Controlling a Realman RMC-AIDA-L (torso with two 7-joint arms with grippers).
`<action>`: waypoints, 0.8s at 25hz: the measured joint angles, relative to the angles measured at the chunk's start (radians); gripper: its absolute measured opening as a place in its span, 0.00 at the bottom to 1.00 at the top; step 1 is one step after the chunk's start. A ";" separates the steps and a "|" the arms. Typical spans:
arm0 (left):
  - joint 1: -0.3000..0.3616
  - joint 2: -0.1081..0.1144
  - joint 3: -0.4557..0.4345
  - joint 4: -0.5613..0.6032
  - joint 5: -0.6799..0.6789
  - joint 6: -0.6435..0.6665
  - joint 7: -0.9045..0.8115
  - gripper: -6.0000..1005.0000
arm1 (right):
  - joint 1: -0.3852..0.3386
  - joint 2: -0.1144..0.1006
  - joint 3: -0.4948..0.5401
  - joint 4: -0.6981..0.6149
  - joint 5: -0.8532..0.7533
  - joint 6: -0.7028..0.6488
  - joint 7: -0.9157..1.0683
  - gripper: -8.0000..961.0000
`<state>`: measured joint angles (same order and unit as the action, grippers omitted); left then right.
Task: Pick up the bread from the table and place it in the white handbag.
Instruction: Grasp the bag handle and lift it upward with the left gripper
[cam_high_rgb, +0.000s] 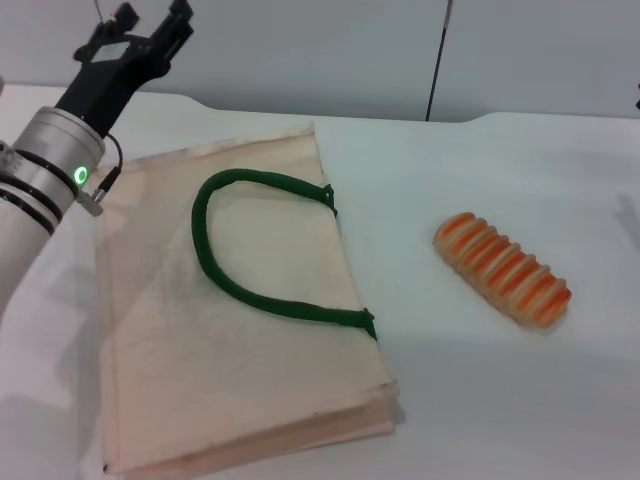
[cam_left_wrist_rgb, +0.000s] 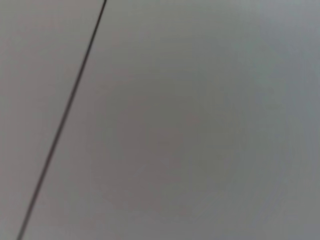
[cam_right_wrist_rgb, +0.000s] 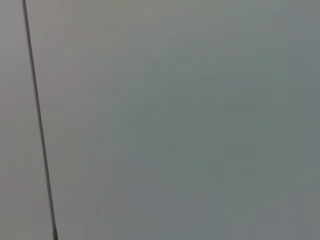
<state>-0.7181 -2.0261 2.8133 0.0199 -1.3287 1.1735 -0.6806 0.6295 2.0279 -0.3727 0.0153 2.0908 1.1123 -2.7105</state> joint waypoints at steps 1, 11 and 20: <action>-0.003 0.001 0.000 -0.021 0.037 0.010 -0.037 0.83 | 0.000 0.000 0.000 0.000 0.000 0.000 0.000 0.91; -0.114 0.066 0.053 -0.411 0.606 0.129 -0.762 0.82 | 0.000 0.000 0.000 -0.003 0.000 -0.002 0.000 0.91; -0.218 0.101 0.052 -0.650 1.006 0.342 -1.088 0.79 | -0.003 0.000 0.000 -0.003 0.000 -0.003 0.000 0.90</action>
<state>-0.9357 -1.9253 2.8655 -0.6298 -0.3227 1.5159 -1.7681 0.6264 2.0278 -0.3727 0.0122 2.0908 1.1088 -2.7105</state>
